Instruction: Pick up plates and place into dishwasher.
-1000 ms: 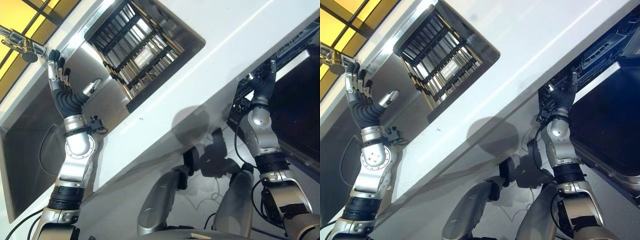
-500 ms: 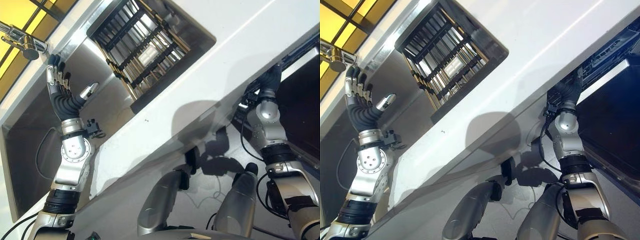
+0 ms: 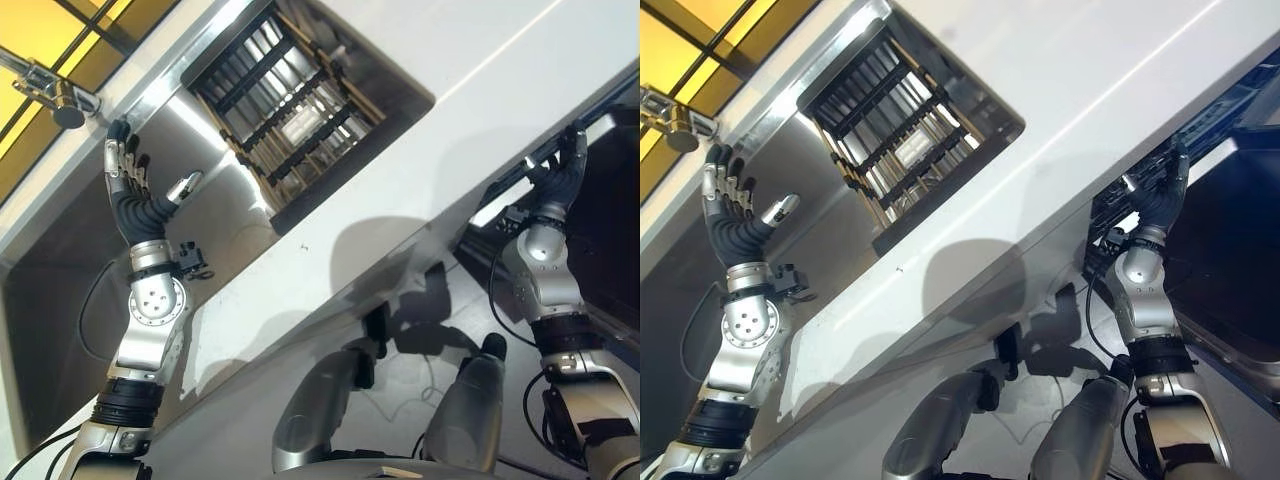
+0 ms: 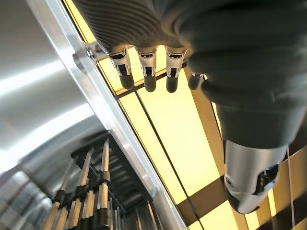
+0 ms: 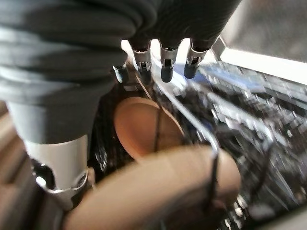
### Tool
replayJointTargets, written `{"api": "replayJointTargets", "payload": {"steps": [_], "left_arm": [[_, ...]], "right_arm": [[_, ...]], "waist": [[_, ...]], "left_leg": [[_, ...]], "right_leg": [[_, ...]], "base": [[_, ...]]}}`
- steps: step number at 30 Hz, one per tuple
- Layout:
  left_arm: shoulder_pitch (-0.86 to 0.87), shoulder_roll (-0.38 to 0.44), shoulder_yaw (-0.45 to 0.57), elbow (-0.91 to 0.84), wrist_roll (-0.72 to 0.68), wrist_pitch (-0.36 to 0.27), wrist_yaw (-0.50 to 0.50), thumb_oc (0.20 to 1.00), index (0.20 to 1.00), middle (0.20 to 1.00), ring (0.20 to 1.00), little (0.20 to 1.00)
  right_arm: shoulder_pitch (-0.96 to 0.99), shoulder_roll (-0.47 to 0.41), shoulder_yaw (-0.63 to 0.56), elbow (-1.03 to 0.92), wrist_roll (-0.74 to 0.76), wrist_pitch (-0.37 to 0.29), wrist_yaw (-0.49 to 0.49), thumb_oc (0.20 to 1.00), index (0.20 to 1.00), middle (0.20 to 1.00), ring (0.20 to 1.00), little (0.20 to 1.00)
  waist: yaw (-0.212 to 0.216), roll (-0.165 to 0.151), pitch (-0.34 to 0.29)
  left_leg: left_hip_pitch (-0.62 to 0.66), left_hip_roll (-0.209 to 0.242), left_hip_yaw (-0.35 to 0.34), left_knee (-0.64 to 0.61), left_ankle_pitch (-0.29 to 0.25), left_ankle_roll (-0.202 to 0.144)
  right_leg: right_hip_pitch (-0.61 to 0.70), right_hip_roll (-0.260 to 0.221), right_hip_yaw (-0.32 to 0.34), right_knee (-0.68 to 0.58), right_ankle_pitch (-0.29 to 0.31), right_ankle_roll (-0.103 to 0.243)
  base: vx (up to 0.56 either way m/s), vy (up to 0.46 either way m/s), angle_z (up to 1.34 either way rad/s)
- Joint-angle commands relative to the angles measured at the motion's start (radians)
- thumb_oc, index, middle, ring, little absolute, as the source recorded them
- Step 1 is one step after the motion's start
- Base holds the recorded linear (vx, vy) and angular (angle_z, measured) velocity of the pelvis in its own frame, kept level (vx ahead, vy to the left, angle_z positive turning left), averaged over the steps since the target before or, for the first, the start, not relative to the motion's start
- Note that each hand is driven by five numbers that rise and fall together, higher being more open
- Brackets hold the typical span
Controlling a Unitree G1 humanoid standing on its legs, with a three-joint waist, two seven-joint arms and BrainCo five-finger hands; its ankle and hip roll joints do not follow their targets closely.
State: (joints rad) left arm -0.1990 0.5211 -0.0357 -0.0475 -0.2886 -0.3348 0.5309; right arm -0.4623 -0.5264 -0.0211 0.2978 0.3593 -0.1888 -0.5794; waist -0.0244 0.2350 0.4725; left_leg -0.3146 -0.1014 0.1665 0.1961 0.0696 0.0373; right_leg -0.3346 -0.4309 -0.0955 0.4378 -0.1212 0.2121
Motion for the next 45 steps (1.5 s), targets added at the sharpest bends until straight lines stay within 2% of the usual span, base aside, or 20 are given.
{"api": "replayJointTargets", "payload": {"steps": [1,8,11,16,19,22,25,29,30,31,33,36,38,39,40,41,42,44,45], "left_arm": [[-0.018,-0.01,0.063,-0.007,0.039,-0.03,0.016,1.0,1.0,1.0,1.0,1.0],[-0.021,-0.025,0.054,-0.008,0.065,-0.031,0.004,1.0,1.0,1.0,1.0,1.0],[-0.026,-0.027,0.051,0.0,0.066,-0.028,0.001,1.0,1.0,1.0,1.0,1.0],[-0.012,-0.051,0.059,0.018,0.079,-0.026,-0.004,1.0,1.0,1.0,1.0,1.0],[-0.003,-0.06,0.068,0.04,0.086,-0.037,-0.008,1.0,1.0,1.0,1.0,1.0],[-0.006,-0.067,0.066,0.064,0.09,-0.04,-0.008,1.0,1.0,1.0,1.0,1.0],[-0.006,-0.072,0.058,0.077,0.085,-0.036,-0.001,1.0,1.0,1.0,1.0,1.0],[-0.004,-0.077,0.051,0.076,0.073,-0.031,-0.002,1.0,1.0,1.0,1.0,1.0],[-0.005,-0.081,0.049,0.071,0.072,-0.027,-0.002,1.0,1.0,1.0,1.0,1.0],[-0.007,-0.081,0.048,0.066,0.067,-0.021,-0.007,1.0,1.0,1.0,1.0,1.0],[-0.005,-0.092,0.045,0.054,0.067,-0.004,-0.026,1.0,1.0,1.0,1.0,1.0],[-0.001,-0.101,0.044,0.035,0.085,0.026,-0.042,1.0,1.0,1.0,1.0,1.0],[-0.003,-0.096,0.038,0.035,0.096,0.019,-0.045,1.0,1.0,1.0,1.0,1.0],[-0.01,-0.093,0.031,0.036,0.095,0.012,-0.041,1.0,1.0,1.0,1.0,1.0],[-0.018,-0.089,0.021,0.041,0.096,0.007,-0.039,1.0,1.0,1.0,1.0,1.0],[-0.023,-0.085,0.015,0.046,0.097,0.005,-0.042,1.0,1.0,1.0,1.0,1.0],[-0.025,-0.08,0.011,0.041,0.095,0.008,-0.054,1.0,1.0,1.0,1.0,1.0],[-0.026,-0.078,0.001,0.031,0.088,0.011,-0.056,1.0,1.0,1.0,1.0,1.0],[-0.029,-0.075,-0.002,0.032,0.079,0.01,-0.063,1.0,1.0,1.0,1.0,1.0]], "right_arm": [[0.018,0.007,-0.081,-0.118,-0.04,-0.015,-0.041,1.0,1.0,1.0,1.0,1.0],[0.119,0.012,-0.118,-0.184,-0.062,0.002,-0.059,1.0,1.0,1.0,1.0,1.0],[0.132,0.016,-0.121,-0.217,-0.092,0.004,-0.073,1.0,1.0,1.0,1.0,1.0],[0.255,0.022,-0.185,-0.319,-0.148,-0.038,-0.144,1.0,1.0,1.0,1.0,1.0],[0.323,0.041,-0.231,-0.312,-0.105,-0.049,-0.179,1.0,1.0,1.0,1.0,1.0],[0.36,0.059,-0.263,-0.258,-0.051,-0.043,-0.224,1.0,1.0,1.0,1.0,1.0],[0.386,0.107,-0.283,-0.173,0.007,-0.051,-0.311,1.0,1.0,1.0,1.0,1.0],[0.373,0.14,-0.292,-0.059,0.068,-0.084,-0.388,1.0,1.0,1.0,1.0,1.0],[0.364,0.146,-0.289,-0.03,0.083,-0.09,-0.386,1.0,1.0,1.0,1.0,1.0],[0.361,0.149,-0.285,-0.005,0.103,-0.098,-0.375,1.0,1.0,1.0,1.0,1.0],[0.37,0.163,-0.274,0.053,0.199,-0.133,-0.305,1.0,1.0,1.0,1.0,1.0],[0.389,0.195,-0.252,0.115,0.354,-0.216,-0.091,1.0,1.0,1.0,1.0,1.0],[0.386,0.222,-0.225,0.125,0.462,-0.294,0.054,1.0,1.0,1.0,1.0,1.0],[0.375,0.227,-0.206,0.121,0.503,-0.334,0.113,1.0,1.0,1.0,1.0,1.0],[0.36,0.222,-0.194,0.108,0.528,-0.362,0.153,1.0,1.0,1.0,1.0,1.0],[0.348,0.216,-0.188,0.098,0.554,-0.376,0.191,1.0,1.0,1.0,1.0,1.0],[0.32,0.209,-0.175,0.079,0.614,-0.385,0.253,1.0,1.0,1.0,1.0,1.0],[0.263,0.192,-0.173,0.079,0.731,-0.373,0.384,1.0,1.0,1.0,1.0,1.0],[0.228,0.18,-0.18,0.097,0.754,-0.366,0.417,1.0,1.0,1.0,1.0,1.0]], "waist": [[-0.056,-0.036,0.001],[-0.11,-0.064,-0.023],[-0.12,-0.072,-0.025],[-0.182,-0.092,-0.053],[-0.214,-0.094,-0.072],[-0.237,-0.088,-0.079],[-0.254,-0.073,-0.076],[-0.244,-0.045,-0.062],[-0.24,-0.029,-0.05],[-0.237,-0.017,-0.041],[-0.228,0.006,-0.024],[-0.197,0.013,-0.011],[-0.171,0.002,-0.001],[-0.167,0.01,0.019],[-0.168,0.019,0.035],[-0.166,0.025,0.043],[-0.154,0.035,0.047],[-0.135,0.056,0.047],[-0.125,0.068,0.047]], "left_leg": [[0.03,0.063,-0.022,0.142,-0.167,-0.096],[0.089,0.074,0.014,0.12,-0.18,-0.09],[0.103,0.079,0.022,0.116,-0.181,-0.09],[0.143,0.1,0.054,0.102,-0.183,-0.085],[0.168,0.104,0.074,0.09,-0.186,-0.083],[0.188,0.109,0.099,0.083,-0.189,-0.08],[0.199,0.11,0.133,0.069,-0.185,-0.076],[0.199,0.115,0.197,0.065,-0.179,-0.065],[0.195,0.126,0.219,0.085,-0.192,-0.055],[0.184,0.132,0.228,0.105,-0.199,-0.043],[0.154,0.146,0.235,0.171,-0.213,-0.012],[0.107,0.147,0.231,0.245,-0.229,0.012],[0.05,0.139,0.203,0.297,-0.24,0.002],[0.028,0.131,0.19,0.291,-0.23,0.004],[0.02,0.124,0.185,0.284,-0.225,0.003],[0.015,0.118,0.179,0.281,-0.223,0.003],[0.008,0.106,0.168,0.274,-0.219,0.006],[-0.009,0.09,0.154,0.27,-0.214,0.003],[-0.015,0.083,0.145,0.272,-0.214,0.0]], "right_leg": [[-0.011,-0.07,0.117,-0.257,0.358,-0.044],[0.03,-0.048,0.148,-0.298,0.368,-0.043],[0.041,-0.038,0.157,-0.301,0.364,-0.045],[0.061,-0.003,0.193,-0.294,0.34,-0.051],[0.066,0.008,0.211,-0.289,0.333,-0.05],[0.063,0.01,0.222,-0.285,0.334,-0.048],[0.055,0.005,0.209,-0.283,0.339,-0.043],[0.025,-0.013,0.141,-0.246,0.338,-0.04],[0.006,-0.007,0.126,-0.177,0.306,-0.042],[-0.014,0.008,0.133,-0.108,0.277,-0.051],[-0.046,0.051,0.14,0.07,0.176,-0.081],[-0.081,0.069,0.084,0.243,0.077,-0.124],[-0.092,0.038,0.05,0.23,0.09,-0.136],[-0.13,0.04,0.071,0.27,0.121,-0.131],[-0.164,0.064,0.082,0.296,0.115,-0.133],[-0.181,0.074,0.082,0.307,0.103,-0.135],[-0.195,0.064,0.069,0.31,0.088,-0.139],[-0.213,0.051,0.065,0.325,0.077,-0.144],[-0.22,0.054,0.067,0.336,0.058,-0.148]], "base": [[0.0,-0.03,-0.2],[-0.04,-0.039,-0.32],[-0.04,-0.008,-0.34],[-0.02,0.052,-0.25],[0.05,0.115,-0.28],[0.04,0.113,-0.24],[0.01,0.128,-0.32],[-0.03,0.148,-0.38],[-0.05,0.209,-0.41],[-0.05,0.231,-0.45],[-0.04,0.171,-0.39],[-0.03,0.014,-0.05],[-0.14,-0.151,-0.03],[-0.19,-0.136,-0.14],[-0.16,-0.07,-0.34],[-0.08,-0.067,-0.15],[-0.02,-0.06,0.14],[0.02,-0.029,0.39],[0.04,-0.015,0.22]]}}
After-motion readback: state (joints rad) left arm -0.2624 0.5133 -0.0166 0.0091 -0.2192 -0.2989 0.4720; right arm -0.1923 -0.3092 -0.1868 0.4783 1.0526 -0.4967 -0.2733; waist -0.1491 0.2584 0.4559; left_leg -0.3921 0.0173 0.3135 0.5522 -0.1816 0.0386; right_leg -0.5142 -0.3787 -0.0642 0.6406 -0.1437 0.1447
